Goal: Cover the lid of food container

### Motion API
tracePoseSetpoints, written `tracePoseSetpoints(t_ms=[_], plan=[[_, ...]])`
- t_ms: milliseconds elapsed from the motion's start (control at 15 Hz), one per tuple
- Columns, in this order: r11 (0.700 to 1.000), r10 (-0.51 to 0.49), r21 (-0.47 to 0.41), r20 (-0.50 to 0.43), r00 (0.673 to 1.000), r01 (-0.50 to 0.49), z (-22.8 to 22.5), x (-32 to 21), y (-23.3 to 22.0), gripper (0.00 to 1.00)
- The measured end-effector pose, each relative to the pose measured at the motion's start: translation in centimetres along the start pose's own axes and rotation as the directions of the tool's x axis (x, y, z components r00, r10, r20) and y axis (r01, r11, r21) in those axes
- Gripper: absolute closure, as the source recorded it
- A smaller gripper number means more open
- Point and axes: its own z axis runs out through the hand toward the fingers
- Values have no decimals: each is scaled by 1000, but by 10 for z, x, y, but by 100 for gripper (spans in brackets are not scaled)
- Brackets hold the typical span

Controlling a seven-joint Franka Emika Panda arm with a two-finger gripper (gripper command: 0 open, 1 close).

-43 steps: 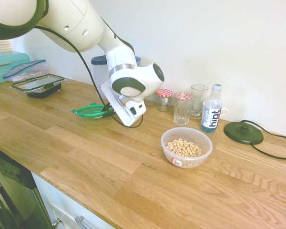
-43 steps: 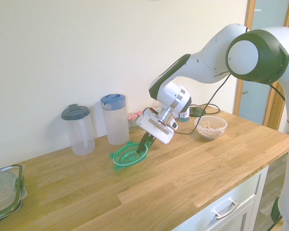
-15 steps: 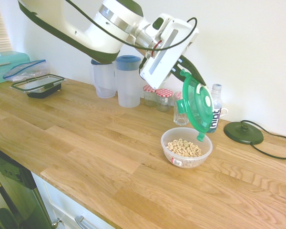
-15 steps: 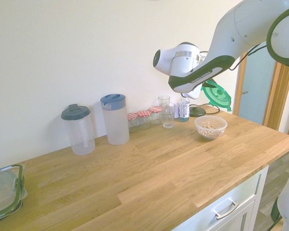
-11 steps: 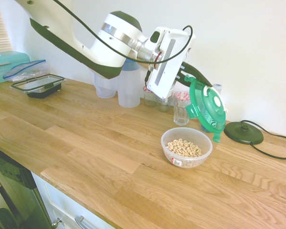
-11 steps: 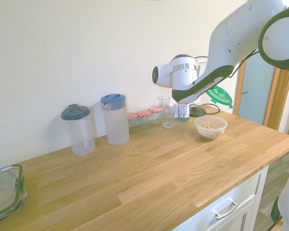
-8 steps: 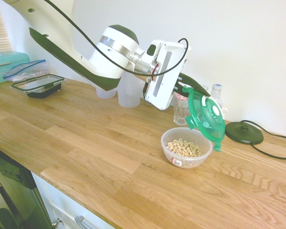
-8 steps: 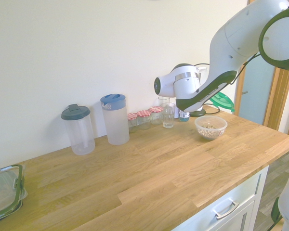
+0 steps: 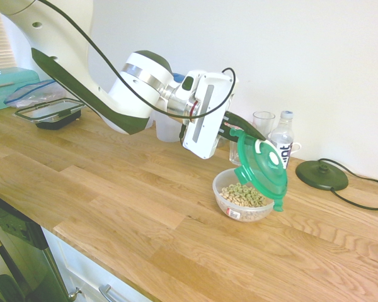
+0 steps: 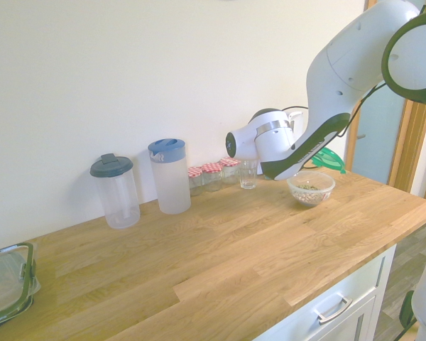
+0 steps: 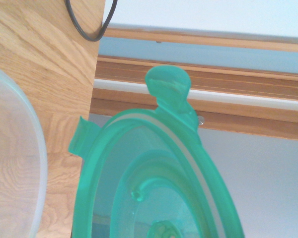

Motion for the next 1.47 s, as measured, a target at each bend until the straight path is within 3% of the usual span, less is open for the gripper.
tracePoseSetpoints(t_ms=[1333, 1400, 1467], plan=[[1000, -24, 9, -30, 999, 24, -11, -7, -27, 100], [1000, -25, 9, -29, 999, 26, -12, -8, -28, 0], [1000, -26, 9, -29, 999, 26, -12, -8, -28, 0]])
